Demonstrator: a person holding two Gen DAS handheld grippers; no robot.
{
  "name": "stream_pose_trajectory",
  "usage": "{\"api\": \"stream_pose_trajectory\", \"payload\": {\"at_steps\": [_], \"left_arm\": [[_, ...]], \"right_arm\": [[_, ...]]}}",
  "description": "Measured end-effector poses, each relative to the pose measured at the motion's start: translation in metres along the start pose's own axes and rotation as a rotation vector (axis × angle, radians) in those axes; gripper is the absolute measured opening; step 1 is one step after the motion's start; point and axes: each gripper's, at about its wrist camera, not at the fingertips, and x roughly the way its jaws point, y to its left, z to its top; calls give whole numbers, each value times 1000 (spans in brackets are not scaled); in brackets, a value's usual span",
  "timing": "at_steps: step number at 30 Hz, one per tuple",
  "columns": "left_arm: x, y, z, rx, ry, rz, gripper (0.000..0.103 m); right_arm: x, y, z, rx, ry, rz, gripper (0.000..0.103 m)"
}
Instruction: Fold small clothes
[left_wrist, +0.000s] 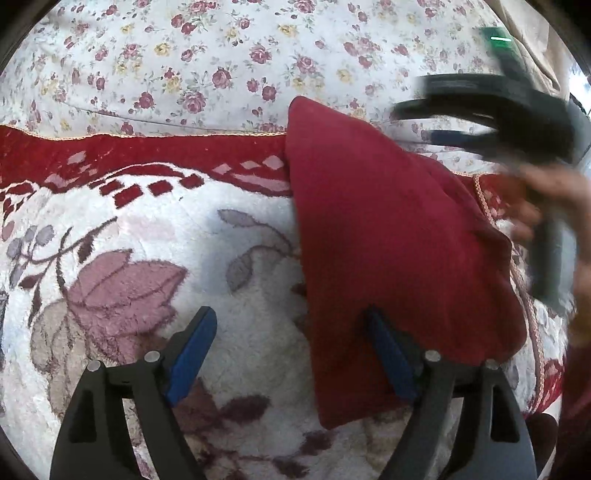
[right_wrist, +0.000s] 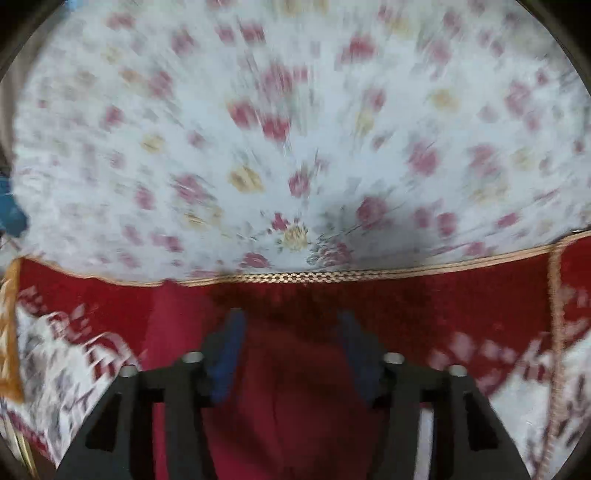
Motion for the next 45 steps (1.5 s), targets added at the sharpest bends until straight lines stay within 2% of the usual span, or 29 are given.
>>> {"api": "stream_pose_trajectory", "payload": {"at_steps": [2, 4, 5, 6, 7, 10, 11, 12, 13, 14, 15, 17, 18, 19, 20, 22, 24, 25, 27, 29, 32, 35, 36, 37, 38, 41, 45], "left_arm": [[0, -1, 0, 7, -6, 10, 83], [-2, -5, -1, 23, -14, 23, 83], [-2, -6, -1, 27, -18, 30, 83], [-3, -8, -1, 35, -24, 30, 83], [-3, -9, -1, 38, -28, 36, 83], [-7, -10, -3, 49, -37, 52, 83], [-8, -10, -4, 49, -41, 54, 83], [-9, -10, -4, 49, -42, 55, 83], [-9, -11, -4, 49, -41, 56, 83], [-9, -11, -4, 46, -40, 56, 83], [-9, -11, -4, 42, -40, 56, 83], [-9, -11, -5, 45, -46, 59, 83], [-9, -12, -5, 50, -48, 62, 83], [-9, -12, -6, 53, -50, 66, 84], [-9, -12, -6, 53, -51, 67, 84], [-8, -11, -6, 51, -46, 65, 84], [-7, -11, -5, 52, -40, 56, 84], [-6, -10, -4, 50, -40, 53, 85], [-4, -10, -3, 44, -36, 53, 86], [-4, -10, -3, 44, -36, 57, 86], [-7, -11, -4, 56, -38, 70, 86], [-8, -13, -5, 64, -40, 78, 86], [-8, -13, -5, 64, -40, 78, 86], [-8, -12, -5, 64, -40, 78, 86], [-8, -13, -5, 64, -41, 80, 86], [-8, -14, -6, 72, -46, 83, 86], [-10, -15, -7, 90, -55, 98, 86]], "right_arm": [[-22, -4, -23, -27, -20, 33, 66], [-12, -3, -56, -77, 68, 36, 65], [-4, -4, -67, -110, 89, -8, 62], [-2, -8, -78, -142, 63, -79, 62], [-3, -14, -83, -135, 33, -126, 70], [-20, -46, -85, 97, 63, 17, 71], [-31, -50, -86, 138, 34, 55, 71], [-39, -53, -85, 150, -2, 65, 74], [-44, -55, -82, 151, -24, 44, 80], [-45, -57, -76, 155, -38, 1, 81], [-42, -59, -70, 163, -38, -18, 81], [-25, -54, -59, 168, 10, 23, 81], [-13, -54, -54, 168, 41, 50, 77], [2, -49, -53, 162, 80, 63, 38], [7, -48, -54, 137, 93, 63, 27], [-5, -38, -54, 48, 34, 9, 20], [-10, -40, -55, 19, 9, -45, 15], [-8, -47, -58, 39, 2, -79, 15], [-2, -54, -65, 86, 7, -87, 15], [-2, -48, -65, 58, 4, -100, 15], [-30, -41, -61, 55, -7, -131, 26], [-68, -30, -74, 0, -52, -53, 34], [-75, -20, -83, -37, -46, -22, 40], [-77, -14, -92, -67, -31, -13, 40], [-75, -8, -104, -104, -4, -31, 40], [-55, -10, -135, -189, 49, -194, 40], [-76, -23, -143, -102, 27, -136, 41]]}}
